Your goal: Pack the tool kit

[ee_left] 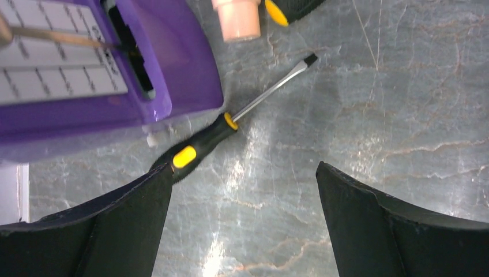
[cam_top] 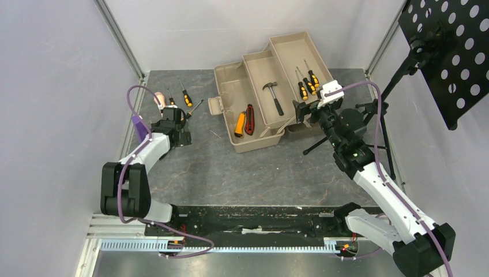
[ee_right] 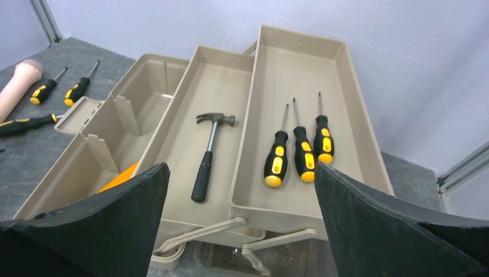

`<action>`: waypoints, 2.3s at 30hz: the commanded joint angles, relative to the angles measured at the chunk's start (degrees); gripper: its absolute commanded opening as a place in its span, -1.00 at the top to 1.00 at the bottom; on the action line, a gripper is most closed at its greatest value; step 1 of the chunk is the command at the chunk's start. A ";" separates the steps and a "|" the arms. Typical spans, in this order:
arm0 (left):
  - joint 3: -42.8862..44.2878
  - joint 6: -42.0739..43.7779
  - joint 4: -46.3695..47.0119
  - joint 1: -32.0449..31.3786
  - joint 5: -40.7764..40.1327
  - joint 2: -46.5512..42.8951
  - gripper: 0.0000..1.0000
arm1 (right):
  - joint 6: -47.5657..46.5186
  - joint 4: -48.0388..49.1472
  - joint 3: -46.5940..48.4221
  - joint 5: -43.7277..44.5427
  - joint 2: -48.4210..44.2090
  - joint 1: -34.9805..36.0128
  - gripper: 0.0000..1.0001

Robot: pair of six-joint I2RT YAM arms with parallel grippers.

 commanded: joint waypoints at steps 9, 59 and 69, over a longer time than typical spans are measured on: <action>3.90 4.92 6.40 4.25 5.95 9.01 -0.99 | -2.76 3.96 0.14 4.15 -2.36 1.44 -0.96; 13.65 -18.79 -8.71 4.20 21.75 22.15 0.56 | -3.64 3.80 -0.20 6.59 -3.31 2.02 -0.96; 7.93 -18.08 -12.39 3.37 18.02 14.14 -0.16 | -3.47 3.75 0.02 6.07 -3.04 1.98 -0.96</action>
